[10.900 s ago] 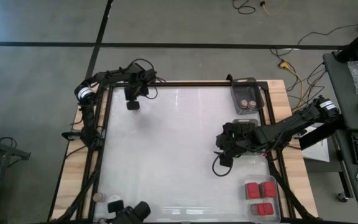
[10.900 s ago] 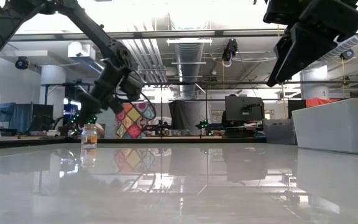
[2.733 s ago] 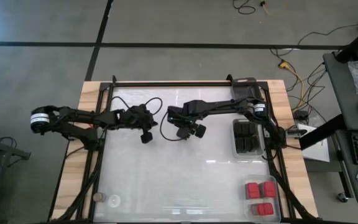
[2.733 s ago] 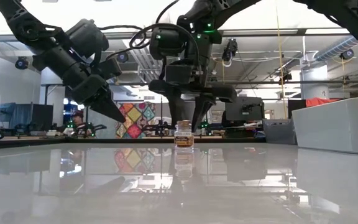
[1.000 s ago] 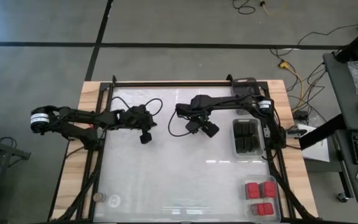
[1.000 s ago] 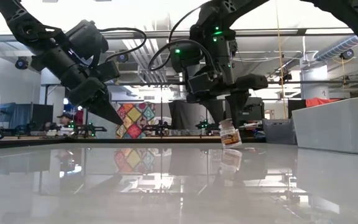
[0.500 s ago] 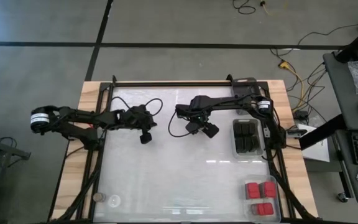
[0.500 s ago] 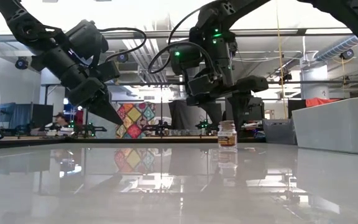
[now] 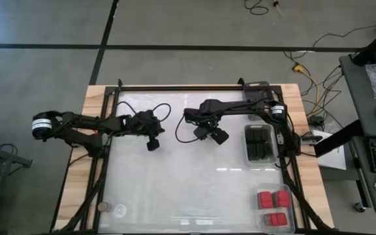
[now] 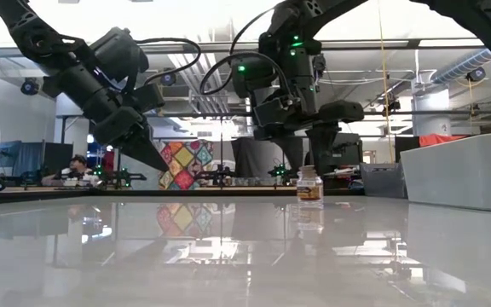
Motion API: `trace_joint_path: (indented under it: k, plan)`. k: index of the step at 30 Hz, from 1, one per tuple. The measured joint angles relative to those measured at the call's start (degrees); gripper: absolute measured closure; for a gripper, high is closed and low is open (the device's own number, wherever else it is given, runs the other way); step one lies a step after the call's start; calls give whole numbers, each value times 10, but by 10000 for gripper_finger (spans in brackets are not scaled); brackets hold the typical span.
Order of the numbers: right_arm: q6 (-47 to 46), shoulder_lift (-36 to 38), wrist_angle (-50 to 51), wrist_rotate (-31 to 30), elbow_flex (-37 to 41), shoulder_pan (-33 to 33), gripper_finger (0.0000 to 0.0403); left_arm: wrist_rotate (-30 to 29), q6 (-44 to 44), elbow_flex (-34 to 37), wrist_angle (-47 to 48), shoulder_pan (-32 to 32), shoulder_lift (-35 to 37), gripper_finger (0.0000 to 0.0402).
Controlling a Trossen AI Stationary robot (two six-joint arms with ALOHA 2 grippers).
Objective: Sort spices by type
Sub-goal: Put the brown seasoning bottle into the black bin
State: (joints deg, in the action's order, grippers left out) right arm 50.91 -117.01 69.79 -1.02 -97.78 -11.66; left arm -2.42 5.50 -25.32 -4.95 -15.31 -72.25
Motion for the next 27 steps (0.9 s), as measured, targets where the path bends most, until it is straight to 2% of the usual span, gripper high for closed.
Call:
trace_joint_path:
  k: [5, 16, 27]
  plan:
    - [-19, 1, 0, 0, 2, 0, 217, 0, 0, 0, 4, 0, 0, 401]
    - [-48, 1, -3, 1, 8, -1, 195, 0, 0, 0, 5, 0, 0, 401]
    - [-29, 1, 5, 0, 8, 0, 237, 0, -1, 0, 9, 0, 2, 401]
